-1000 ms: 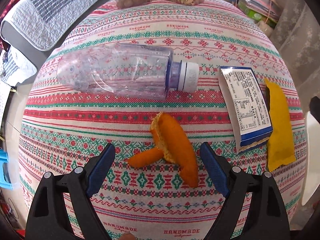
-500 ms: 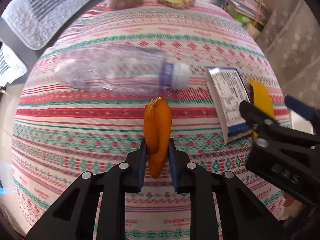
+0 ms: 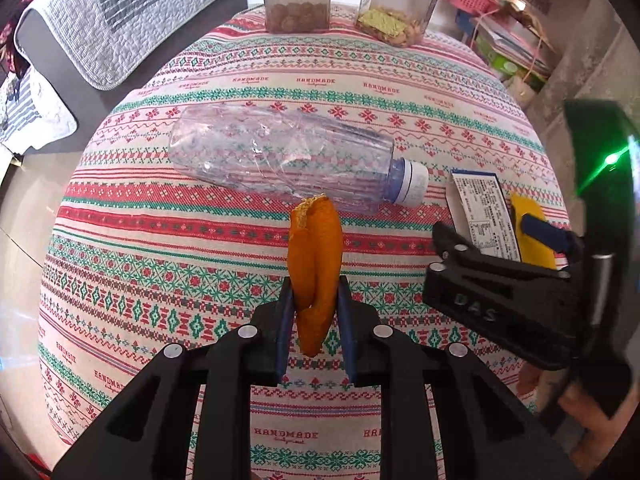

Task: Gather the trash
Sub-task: 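Grasp the blue-and-white box with the right gripper while the left gripper holds the peel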

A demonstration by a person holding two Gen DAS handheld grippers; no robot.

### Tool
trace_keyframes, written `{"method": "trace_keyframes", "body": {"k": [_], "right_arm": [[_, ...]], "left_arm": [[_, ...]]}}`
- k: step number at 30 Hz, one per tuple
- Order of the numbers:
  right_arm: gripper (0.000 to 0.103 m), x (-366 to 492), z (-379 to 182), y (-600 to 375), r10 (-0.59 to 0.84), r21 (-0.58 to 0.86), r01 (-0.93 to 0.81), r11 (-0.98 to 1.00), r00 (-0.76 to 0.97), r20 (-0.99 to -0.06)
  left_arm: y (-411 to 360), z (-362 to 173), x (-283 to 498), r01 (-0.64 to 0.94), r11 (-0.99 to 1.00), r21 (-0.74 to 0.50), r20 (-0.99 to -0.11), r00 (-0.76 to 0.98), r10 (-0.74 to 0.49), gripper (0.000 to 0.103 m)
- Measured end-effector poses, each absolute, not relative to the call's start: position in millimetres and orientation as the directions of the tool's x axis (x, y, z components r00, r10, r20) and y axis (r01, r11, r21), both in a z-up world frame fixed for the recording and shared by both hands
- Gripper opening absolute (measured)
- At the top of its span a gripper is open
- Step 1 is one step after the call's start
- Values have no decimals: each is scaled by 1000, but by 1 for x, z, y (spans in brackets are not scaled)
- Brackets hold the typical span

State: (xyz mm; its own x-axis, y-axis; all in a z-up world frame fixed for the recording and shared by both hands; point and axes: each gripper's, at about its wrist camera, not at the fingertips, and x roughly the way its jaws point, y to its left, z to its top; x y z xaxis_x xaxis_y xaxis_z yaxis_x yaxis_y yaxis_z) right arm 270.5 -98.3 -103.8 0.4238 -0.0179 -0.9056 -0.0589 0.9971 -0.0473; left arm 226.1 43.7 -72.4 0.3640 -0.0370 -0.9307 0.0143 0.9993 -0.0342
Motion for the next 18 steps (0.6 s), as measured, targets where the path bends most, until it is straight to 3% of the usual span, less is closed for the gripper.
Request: {"method": "trace_keyframes", "body": {"k": [1,2,18], "right_arm": [[60,271,-105,-98,-14,-43,-59,997,417,-909],[53,271,-104,-99,-3,-28,-56,998,420,-908],[53,248,-33,-114,113,91,-67,994,569,-815]], "left_arm": [[44,-72,227,12,999,-35,-930,365,-37,21],[46,-72,227,7,999,-35,-930,365,-36,21],[48,-39,227,-24,998,-52,-890,454,-36,21]]}}
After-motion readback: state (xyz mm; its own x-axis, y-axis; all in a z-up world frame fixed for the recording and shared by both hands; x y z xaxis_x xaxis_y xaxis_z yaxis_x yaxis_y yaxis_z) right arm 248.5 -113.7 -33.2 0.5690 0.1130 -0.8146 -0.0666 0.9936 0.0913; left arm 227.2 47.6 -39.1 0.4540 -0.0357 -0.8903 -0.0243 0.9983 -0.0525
